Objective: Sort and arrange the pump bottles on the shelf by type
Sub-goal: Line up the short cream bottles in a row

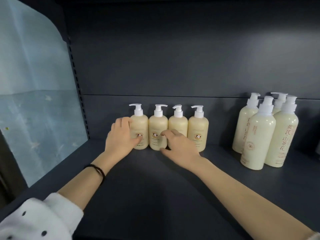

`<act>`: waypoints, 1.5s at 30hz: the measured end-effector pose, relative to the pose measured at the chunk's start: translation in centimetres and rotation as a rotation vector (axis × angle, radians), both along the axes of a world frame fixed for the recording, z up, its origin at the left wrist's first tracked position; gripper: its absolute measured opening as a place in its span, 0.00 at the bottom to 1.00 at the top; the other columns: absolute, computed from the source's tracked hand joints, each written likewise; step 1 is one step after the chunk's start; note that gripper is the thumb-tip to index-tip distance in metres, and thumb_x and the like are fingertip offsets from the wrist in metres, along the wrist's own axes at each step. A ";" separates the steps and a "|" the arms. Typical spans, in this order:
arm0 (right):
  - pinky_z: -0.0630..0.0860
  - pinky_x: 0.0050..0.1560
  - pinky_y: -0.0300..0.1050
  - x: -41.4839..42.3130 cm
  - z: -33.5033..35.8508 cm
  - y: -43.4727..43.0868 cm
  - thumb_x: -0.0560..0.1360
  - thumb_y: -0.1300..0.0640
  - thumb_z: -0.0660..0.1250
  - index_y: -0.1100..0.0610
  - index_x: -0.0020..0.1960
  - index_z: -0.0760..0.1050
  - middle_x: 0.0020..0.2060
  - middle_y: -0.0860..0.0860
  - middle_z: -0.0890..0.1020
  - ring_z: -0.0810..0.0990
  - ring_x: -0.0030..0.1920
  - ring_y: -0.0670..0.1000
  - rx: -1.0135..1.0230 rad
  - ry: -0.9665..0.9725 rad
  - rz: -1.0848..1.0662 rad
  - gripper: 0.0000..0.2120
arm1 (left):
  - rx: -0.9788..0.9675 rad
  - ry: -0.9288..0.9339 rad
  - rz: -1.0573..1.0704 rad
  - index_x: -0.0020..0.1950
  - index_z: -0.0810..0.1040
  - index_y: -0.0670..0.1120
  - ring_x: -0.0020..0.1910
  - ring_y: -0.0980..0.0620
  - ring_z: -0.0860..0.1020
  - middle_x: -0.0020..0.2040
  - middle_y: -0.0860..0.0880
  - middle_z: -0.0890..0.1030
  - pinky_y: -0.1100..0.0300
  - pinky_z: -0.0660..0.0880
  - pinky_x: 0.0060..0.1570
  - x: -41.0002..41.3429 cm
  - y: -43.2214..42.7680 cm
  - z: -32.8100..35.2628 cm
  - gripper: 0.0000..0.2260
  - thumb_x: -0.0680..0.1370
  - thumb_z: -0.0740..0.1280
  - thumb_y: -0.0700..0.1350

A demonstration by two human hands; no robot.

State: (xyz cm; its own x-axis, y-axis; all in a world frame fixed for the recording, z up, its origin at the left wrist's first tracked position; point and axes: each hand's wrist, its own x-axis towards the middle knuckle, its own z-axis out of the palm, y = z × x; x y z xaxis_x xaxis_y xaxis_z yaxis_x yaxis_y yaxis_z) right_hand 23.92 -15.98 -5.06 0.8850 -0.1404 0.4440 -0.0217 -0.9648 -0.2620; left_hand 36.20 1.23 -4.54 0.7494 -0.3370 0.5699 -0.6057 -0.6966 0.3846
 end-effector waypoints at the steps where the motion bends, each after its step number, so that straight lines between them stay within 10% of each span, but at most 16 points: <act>1: 0.76 0.42 0.47 0.7 0.0 0.5 0.74 0.50 0.66 0.51 0.66 0.66 0.60 0.48 0.73 0.76 0.54 0.52 0.048 -0.005 -0.012 0.22 | -0.091 0.108 -0.056 0.67 0.65 0.47 0.64 0.47 0.68 0.65 0.47 0.69 0.51 0.71 0.58 0.5 -0.1 -0.1 0.32 0.69 0.75 0.52; 7: 0.79 0.44 0.51 3.5 -0.6 2.1 0.73 0.53 0.69 0.54 0.63 0.67 0.57 0.50 0.69 0.76 0.49 0.53 0.181 -0.119 -0.099 0.21 | -0.463 0.573 -0.305 0.73 0.57 0.48 0.60 0.51 0.73 0.63 0.50 0.72 0.59 0.71 0.53 2.6 -1.5 -1.0 0.41 0.68 0.78 0.44; 18: 0.72 0.49 0.40 5.0 -1.4 2.6 0.72 0.59 0.71 0.52 0.71 0.60 0.65 0.49 0.63 0.74 0.50 0.49 0.360 -0.294 -0.057 0.32 | -0.403 0.520 -0.290 0.68 0.60 0.51 0.54 0.52 0.75 0.51 0.57 0.74 0.57 0.73 0.52 3.6 1.6 -1.3 0.37 0.67 0.78 0.45; 45: 0.76 0.57 0.52 4.0 -1.3 2.8 0.68 0.51 0.75 0.50 0.67 0.62 0.56 0.47 0.77 0.76 0.58 0.50 0.648 -0.248 -0.028 0.33 | -0.418 0.541 -0.291 0.63 0.60 0.58 0.51 0.59 0.77 0.52 0.55 0.76 0.64 0.73 0.42 -1.2 4.8 -1.1 0.36 0.65 0.80 0.46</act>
